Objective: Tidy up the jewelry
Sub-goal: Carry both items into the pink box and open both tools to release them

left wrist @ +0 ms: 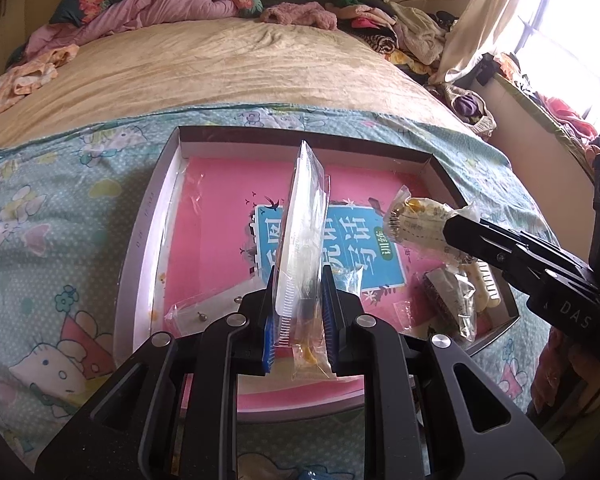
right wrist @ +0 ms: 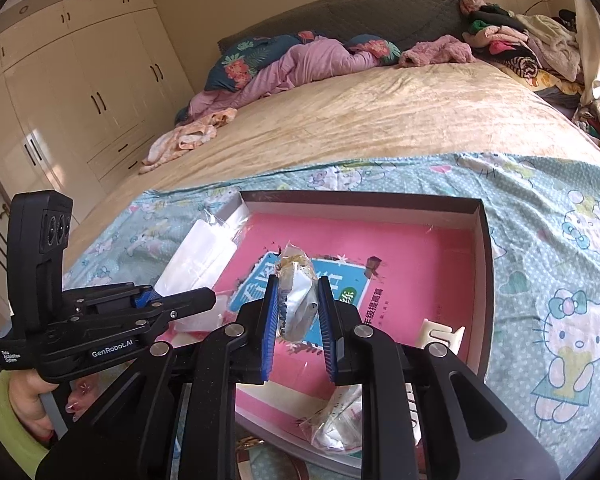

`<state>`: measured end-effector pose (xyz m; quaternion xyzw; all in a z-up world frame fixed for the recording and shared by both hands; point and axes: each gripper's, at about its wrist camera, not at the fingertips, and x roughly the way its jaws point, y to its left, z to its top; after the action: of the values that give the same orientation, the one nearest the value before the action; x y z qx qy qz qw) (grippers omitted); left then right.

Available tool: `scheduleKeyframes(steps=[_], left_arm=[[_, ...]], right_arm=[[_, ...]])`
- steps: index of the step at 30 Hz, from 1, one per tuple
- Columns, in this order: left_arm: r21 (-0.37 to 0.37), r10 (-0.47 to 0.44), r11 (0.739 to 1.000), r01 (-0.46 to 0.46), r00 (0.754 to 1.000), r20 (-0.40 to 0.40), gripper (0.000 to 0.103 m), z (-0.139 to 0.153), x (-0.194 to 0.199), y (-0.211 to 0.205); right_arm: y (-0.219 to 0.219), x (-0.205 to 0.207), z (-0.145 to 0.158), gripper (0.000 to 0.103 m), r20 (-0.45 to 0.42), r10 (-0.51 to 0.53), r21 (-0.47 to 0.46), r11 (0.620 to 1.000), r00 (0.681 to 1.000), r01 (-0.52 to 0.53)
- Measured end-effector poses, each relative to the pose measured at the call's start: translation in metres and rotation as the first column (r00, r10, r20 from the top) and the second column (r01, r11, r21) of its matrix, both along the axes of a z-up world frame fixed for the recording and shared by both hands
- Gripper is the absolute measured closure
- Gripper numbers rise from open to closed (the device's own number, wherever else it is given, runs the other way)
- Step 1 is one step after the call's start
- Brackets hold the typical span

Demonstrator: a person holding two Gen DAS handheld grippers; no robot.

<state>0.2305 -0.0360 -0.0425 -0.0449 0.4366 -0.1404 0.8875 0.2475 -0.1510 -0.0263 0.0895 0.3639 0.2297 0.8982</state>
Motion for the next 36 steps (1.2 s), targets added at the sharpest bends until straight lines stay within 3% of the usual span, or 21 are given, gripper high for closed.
scheduleKeyframes(steps=[10,23,27,36], left_arm=[[-0.006,-0.004,1.0,0.003,0.999,-0.04,0.091,-0.021,0.005,0.002],[-0.023,0.006,1.0,-0.007,0.999,-0.04,0.091,-0.021,0.002,0.007],[-0.023,0.006,1.0,-0.007,0.999,-0.045,0.091,-0.02,0.002,0.006],[-0.007,0.009,1.0,-0.009,0.999,-0.043,0.087,-0.018,-0.002,0.005]], right_arm=[[0.004,0.005,-0.023,0.085,-0.054,-0.01,-0.019,1.0,0.998,0.009],[0.018,0.0,-0.033,0.08,-0.115,0.02,-0.013,1.0,0.993,-0.021],[0.017,-0.005,-0.028,0.064,-0.108,0.017,-0.003,1.0,0.994,-0.017],[0.003,-0.016,-0.007,0.046,-0.064,-0.011,0.021,1.0,0.998,0.012]])
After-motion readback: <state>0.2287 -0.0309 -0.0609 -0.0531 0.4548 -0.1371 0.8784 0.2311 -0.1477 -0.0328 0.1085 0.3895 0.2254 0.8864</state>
